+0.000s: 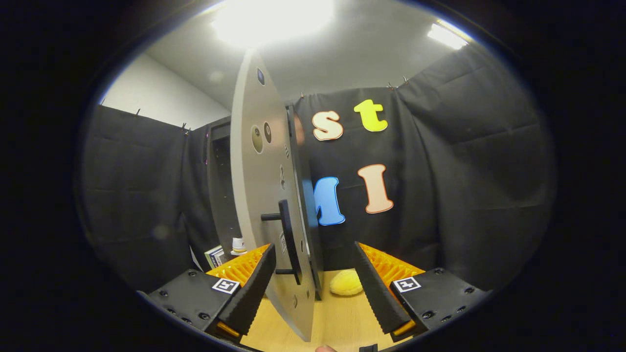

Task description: Open the shoe cabinet door, grab the shoes and put them into the shoe cabinet, then close the shoe cabinet door.

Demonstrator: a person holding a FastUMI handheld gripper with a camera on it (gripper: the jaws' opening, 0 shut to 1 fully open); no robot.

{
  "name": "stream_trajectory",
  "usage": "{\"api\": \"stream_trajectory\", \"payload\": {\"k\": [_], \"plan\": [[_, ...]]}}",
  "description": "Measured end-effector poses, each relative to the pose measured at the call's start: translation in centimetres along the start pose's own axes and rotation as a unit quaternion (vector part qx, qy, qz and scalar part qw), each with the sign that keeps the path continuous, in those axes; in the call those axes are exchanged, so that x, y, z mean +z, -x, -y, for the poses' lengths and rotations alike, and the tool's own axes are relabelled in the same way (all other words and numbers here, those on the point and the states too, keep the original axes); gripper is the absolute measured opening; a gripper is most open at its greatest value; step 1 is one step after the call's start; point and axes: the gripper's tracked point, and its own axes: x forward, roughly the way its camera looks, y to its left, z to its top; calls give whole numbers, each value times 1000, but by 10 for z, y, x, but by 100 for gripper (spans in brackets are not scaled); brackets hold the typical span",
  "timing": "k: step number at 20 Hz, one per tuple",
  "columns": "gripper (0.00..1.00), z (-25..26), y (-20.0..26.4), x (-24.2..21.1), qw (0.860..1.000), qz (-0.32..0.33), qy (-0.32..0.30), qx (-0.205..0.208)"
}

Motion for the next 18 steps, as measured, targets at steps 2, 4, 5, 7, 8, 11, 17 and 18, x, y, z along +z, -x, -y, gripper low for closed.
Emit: {"api": "stream_trajectory", "payload": {"k": [2,4,5,7,8,11,17,18], "plan": [[98,0,-8,-3,1000,-7,-8,26],[98,-1,-18,-5,999,-13,-6,46],[98,-3,-23,-5,998,-16,-2,55],[98,-14,-29,-8,996,-23,3,86],[98,-16,-34,-10,995,-27,4,100],[97,-19,-42,-8,990,-34,0,134],[97,-32,-44,-13,981,-51,-24,185],[97,-34,-45,-13,980,-51,-22,190]]}}
